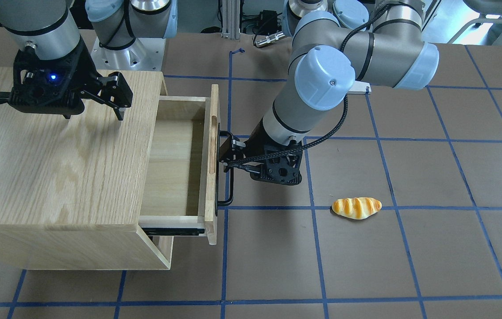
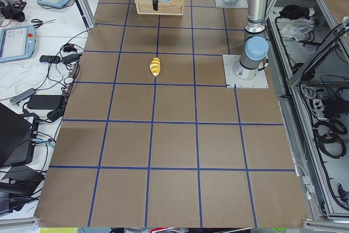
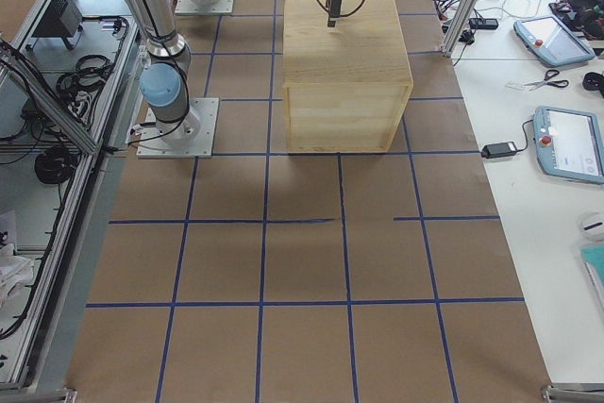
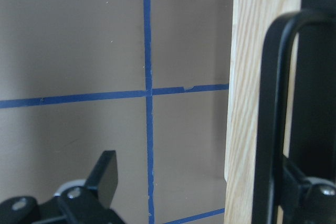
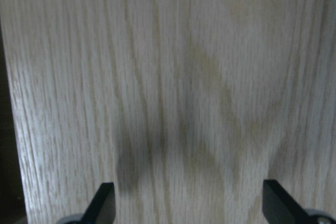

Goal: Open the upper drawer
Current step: 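Pull the drawer handle away from the cabinet with the left gripper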

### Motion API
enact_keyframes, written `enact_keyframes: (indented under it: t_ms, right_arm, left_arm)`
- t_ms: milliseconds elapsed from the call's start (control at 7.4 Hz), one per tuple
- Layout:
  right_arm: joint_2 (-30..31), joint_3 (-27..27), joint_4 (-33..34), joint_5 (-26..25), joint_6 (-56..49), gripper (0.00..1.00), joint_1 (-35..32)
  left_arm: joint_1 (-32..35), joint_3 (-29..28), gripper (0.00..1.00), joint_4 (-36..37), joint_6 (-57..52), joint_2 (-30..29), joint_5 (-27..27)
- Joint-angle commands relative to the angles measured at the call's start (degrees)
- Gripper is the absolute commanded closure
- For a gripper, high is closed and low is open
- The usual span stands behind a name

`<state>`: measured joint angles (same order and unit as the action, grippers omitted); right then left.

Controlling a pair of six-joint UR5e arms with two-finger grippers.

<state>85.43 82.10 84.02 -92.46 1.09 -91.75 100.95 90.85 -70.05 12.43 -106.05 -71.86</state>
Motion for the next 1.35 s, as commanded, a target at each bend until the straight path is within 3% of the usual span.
enact_keyframes:
  t_ms: [0,1216]
  right_arm:
    - [0.0,0.07,0.0,0.0,-0.03,0.0,-0.01]
    - [0.0,0.07,0.0,0.0,-0.03,0.0,0.08]
  left_arm:
    - [-2.33,0.38,0.0,-2.53,-1.97,1.46,0.05]
    - [-6.9,0.46,0.0,-7.99,-3.99,3.13,-0.13]
